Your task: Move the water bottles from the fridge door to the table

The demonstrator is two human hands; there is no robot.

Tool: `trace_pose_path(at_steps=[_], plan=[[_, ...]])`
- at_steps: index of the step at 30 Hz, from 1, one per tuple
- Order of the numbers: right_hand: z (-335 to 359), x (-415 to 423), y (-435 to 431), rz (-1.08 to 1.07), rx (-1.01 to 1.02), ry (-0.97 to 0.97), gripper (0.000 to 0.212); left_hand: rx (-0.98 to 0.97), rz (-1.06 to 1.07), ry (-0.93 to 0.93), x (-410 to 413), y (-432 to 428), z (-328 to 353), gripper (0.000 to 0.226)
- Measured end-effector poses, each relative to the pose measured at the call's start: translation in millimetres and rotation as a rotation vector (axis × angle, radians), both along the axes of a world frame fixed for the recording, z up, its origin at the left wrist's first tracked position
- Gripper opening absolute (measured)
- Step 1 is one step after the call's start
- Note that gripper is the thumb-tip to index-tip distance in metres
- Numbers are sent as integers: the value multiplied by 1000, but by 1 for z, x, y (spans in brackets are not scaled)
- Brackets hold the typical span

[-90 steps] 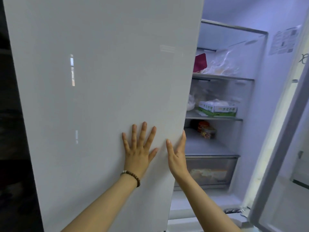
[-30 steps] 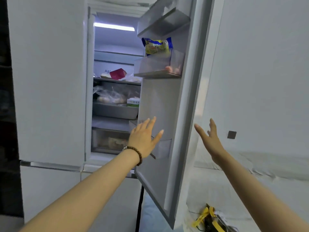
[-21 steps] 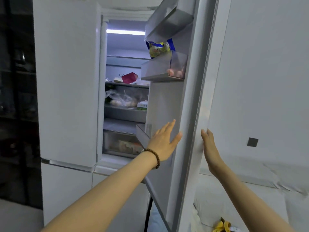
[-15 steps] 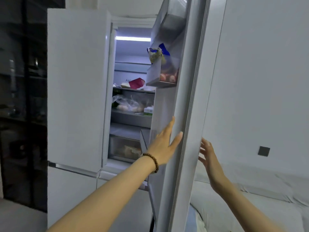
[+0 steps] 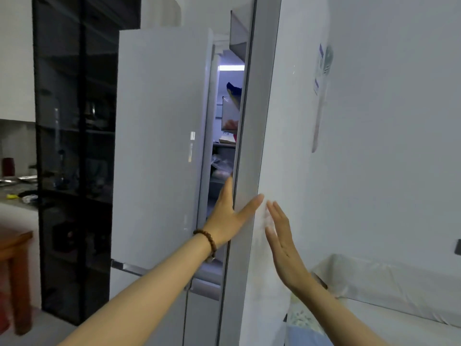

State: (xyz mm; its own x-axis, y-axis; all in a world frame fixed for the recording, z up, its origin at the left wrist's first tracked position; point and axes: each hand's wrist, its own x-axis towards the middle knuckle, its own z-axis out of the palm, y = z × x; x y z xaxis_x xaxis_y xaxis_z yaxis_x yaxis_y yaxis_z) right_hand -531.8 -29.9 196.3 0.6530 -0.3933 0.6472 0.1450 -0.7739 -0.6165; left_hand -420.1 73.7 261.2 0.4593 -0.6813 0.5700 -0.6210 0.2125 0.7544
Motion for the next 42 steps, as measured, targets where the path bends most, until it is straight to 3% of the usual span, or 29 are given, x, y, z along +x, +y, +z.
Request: trace_pose_path(at_steps=[6,10,12,15,17,22,29,37,42], plan=[[-6,88,-10,-134,-143,79,54,30,32,110,99,-5,1,107],[-10,132,-34,-266,-355,136,61,-71,66,102,153,-22,-7,95],[-12,152,-47,-296,-453,150,62,-162,152,-6,176,-31,-12,85],[-19,182,-70,-349,-559,146,61,-203,349,-349,205,-46,-22,83],[-25,203,-89,-378,-599,138,60,-149,460,-533,228,-63,-29,79],[-42,250,-139,-481,-685,173,59,24,671,-737,283,-110,-46,67],[-57,291,-192,-616,-762,293,60,205,619,-878,359,-180,-86,67],[-65,303,-202,-780,-823,395,60,137,583,-902,387,-210,-104,69],[-51,301,-177,-747,-682,434,56,109,518,-918,393,-206,-101,68]])
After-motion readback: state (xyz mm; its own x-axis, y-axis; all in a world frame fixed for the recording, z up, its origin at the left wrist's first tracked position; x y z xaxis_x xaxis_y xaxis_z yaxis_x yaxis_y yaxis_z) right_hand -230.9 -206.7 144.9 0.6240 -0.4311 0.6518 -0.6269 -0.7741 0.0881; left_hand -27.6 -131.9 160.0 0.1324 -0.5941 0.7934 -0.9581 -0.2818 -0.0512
